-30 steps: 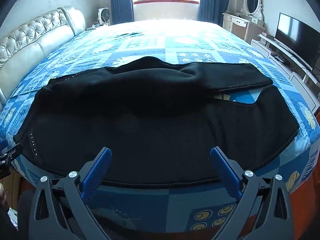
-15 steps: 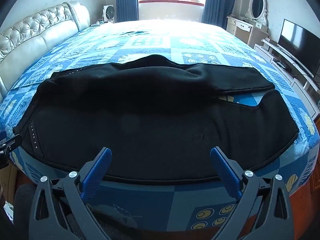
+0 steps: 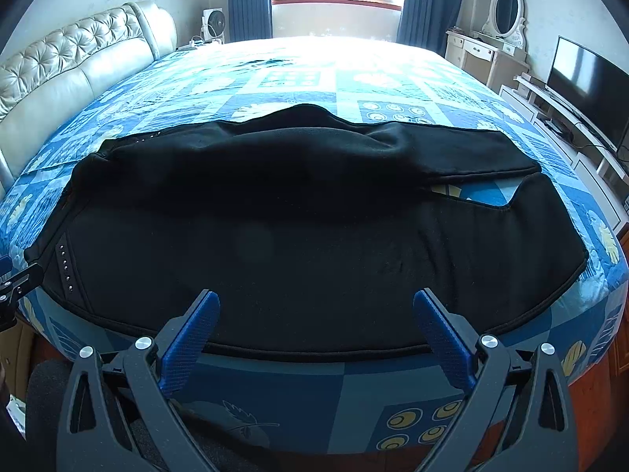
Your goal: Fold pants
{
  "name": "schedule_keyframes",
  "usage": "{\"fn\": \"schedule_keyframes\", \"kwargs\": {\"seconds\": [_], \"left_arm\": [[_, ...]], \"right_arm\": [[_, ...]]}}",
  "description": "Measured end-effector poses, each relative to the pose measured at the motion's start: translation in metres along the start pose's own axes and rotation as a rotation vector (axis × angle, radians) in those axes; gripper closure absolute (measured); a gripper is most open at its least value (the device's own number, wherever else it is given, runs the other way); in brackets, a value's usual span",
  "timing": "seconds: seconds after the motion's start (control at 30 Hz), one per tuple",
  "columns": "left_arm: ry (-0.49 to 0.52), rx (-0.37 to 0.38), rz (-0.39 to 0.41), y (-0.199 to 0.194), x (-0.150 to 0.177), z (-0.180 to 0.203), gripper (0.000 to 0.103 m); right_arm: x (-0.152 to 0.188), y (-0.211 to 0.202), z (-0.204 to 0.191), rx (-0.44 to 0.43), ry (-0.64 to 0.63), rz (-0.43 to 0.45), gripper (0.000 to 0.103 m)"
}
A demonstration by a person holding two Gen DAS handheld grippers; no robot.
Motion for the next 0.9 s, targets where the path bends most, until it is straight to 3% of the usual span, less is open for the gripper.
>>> {"fn": "schedule_keyframes", "kwargs": {"seconds": [0.9], "left_arm": [[-0.005,-0.005,-0.001,0.0010,0.0011,-0.0022,0.002]], "right_arm": [[0.0013,-0.0002,-0.0010,0.006,-0.003,-0.001,0.005]]}}
Point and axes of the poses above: each gripper's, at about its wrist camera, not at the fingertips, and y roughly the way its jaws point, z to its right, x to its underside, the point moved 5 cm from there along y, roughly the way its jaws point, and after that the axes turned 1 degree about z, right-handed, at the moved point
